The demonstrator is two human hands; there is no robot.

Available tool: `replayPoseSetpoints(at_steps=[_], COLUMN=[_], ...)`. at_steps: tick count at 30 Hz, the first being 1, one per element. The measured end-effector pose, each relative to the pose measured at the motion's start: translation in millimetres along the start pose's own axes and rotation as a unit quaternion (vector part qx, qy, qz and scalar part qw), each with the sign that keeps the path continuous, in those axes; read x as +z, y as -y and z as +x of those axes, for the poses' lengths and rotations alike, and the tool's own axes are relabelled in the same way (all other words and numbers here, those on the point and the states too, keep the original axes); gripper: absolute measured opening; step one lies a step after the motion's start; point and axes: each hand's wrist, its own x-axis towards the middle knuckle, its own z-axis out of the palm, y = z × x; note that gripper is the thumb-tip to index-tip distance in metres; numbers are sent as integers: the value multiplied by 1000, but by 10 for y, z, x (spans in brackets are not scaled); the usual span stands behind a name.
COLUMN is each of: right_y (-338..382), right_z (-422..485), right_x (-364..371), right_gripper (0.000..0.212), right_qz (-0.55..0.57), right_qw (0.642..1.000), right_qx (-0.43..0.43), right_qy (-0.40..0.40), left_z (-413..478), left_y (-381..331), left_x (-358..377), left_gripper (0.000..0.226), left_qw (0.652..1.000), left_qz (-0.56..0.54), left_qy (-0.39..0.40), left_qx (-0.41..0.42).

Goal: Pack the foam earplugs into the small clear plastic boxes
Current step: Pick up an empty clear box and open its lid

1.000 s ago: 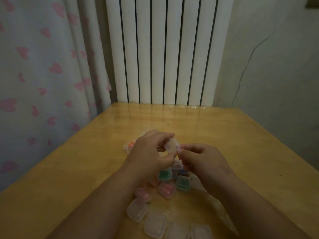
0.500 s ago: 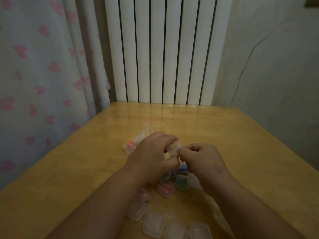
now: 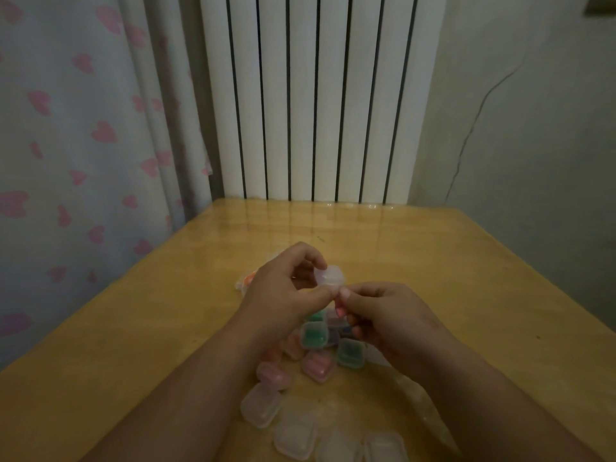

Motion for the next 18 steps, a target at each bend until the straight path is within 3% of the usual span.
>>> replayPoseSetpoints(at_steps=[4, 18], right_y=[3, -26], right_z=[24, 52], right_x=[-26, -8], right_gripper=[17, 15], right_qz=[26, -72], right_qw=[1000, 996], right_qx=[-8, -26], right_qy=[3, -55], left_z=[-18, -35], left_y=[4, -6], left_x=[-7, 37], left_gripper=[26, 18], left_qw=[1000, 977], left_qz=[16, 190], left_qy=[7, -9], left_qx=[-13, 99])
